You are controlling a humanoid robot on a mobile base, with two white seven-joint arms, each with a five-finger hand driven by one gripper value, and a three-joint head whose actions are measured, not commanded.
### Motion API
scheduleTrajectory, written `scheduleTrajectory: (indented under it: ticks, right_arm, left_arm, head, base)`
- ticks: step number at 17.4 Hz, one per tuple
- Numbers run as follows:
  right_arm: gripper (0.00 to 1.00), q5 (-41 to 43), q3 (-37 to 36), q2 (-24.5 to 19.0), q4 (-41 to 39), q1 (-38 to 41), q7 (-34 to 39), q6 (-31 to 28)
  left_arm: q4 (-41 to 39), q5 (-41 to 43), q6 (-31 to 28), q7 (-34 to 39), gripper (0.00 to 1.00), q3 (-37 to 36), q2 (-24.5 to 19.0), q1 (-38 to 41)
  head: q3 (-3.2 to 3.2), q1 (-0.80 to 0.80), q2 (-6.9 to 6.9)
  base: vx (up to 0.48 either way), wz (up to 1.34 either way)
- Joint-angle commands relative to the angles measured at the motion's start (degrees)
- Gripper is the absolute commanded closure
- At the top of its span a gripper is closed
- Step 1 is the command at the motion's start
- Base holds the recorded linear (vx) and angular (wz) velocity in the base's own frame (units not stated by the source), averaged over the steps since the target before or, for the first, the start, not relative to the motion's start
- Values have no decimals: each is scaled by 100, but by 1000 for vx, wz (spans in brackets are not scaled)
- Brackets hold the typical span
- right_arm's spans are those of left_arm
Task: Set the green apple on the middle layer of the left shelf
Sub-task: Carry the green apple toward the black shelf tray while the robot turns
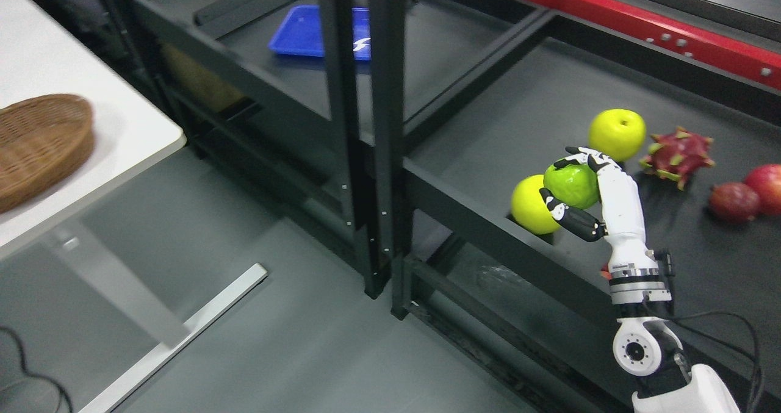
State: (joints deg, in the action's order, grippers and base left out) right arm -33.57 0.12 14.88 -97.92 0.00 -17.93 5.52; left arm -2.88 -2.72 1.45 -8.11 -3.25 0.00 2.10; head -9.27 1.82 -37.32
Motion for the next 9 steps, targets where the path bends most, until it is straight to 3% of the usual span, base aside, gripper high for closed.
scheduleTrajectory:
  ticks: [1, 9]
  right_arm:
    - [99, 0, -3, -29, -8, 0, 0, 2]
    - [99, 0, 6, -20, -8, 35, 35, 2]
  left_arm:
    - [6, 0, -4, 2, 0, 0, -100, 1]
    - [-2, 0, -4, 2, 0, 0, -100, 1]
  head:
    - [0, 0, 0]
    - [0, 0, 0]
  base:
    - [69, -1007]
    - [122, -881]
